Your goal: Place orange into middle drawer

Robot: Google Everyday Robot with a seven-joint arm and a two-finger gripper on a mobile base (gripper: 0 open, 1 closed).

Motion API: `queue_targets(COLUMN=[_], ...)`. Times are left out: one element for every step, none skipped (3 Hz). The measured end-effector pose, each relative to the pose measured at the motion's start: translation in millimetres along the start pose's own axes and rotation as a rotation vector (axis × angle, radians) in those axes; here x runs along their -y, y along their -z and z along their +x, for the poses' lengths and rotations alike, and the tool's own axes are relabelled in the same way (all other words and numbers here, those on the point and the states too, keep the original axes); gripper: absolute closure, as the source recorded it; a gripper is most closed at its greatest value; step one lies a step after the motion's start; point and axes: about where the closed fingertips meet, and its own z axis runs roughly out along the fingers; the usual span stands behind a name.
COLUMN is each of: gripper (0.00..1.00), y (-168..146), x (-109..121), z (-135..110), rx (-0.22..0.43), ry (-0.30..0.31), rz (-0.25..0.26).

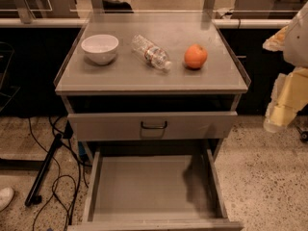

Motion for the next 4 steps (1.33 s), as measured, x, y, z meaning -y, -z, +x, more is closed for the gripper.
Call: queue_targets(gripper=[0.0,0.0,0.0,0.0], y=[0,-3,-11,-24], x=[0,14,50,89], z=[0,-3,-9,-16], rx=[0.0,-0.006,-0.013,-0.003], ry=[0.0,0.018,0.066,0.121], rz=[0.0,0.023,0.061,0.092])
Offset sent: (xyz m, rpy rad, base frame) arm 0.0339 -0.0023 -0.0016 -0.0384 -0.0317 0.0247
